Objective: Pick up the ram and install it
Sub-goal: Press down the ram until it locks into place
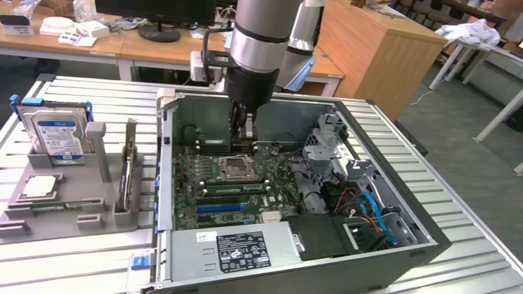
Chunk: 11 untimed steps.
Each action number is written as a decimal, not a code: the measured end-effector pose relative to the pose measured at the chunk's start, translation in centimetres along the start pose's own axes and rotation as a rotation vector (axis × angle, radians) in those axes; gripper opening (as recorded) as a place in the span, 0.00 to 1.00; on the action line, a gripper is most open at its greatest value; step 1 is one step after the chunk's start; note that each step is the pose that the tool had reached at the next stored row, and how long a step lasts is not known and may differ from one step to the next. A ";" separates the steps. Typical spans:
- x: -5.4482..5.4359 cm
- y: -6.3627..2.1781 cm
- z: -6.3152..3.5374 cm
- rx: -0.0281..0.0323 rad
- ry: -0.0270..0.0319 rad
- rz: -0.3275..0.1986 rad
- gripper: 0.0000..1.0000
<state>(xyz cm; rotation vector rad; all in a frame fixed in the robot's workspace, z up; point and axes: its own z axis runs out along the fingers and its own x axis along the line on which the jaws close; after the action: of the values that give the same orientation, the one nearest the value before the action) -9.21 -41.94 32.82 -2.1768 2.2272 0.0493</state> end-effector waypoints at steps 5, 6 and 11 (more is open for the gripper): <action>0.0 0.00 -0.45 0.0001 -0.0002 0.000 0.11; 0.0 0.00 -0.45 0.0001 -0.0002 0.000 0.11; 0.0 -0.14 -0.47 -0.0003 0.0002 0.000 0.11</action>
<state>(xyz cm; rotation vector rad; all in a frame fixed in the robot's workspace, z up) -9.07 -41.94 33.29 -2.1772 2.2272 0.0494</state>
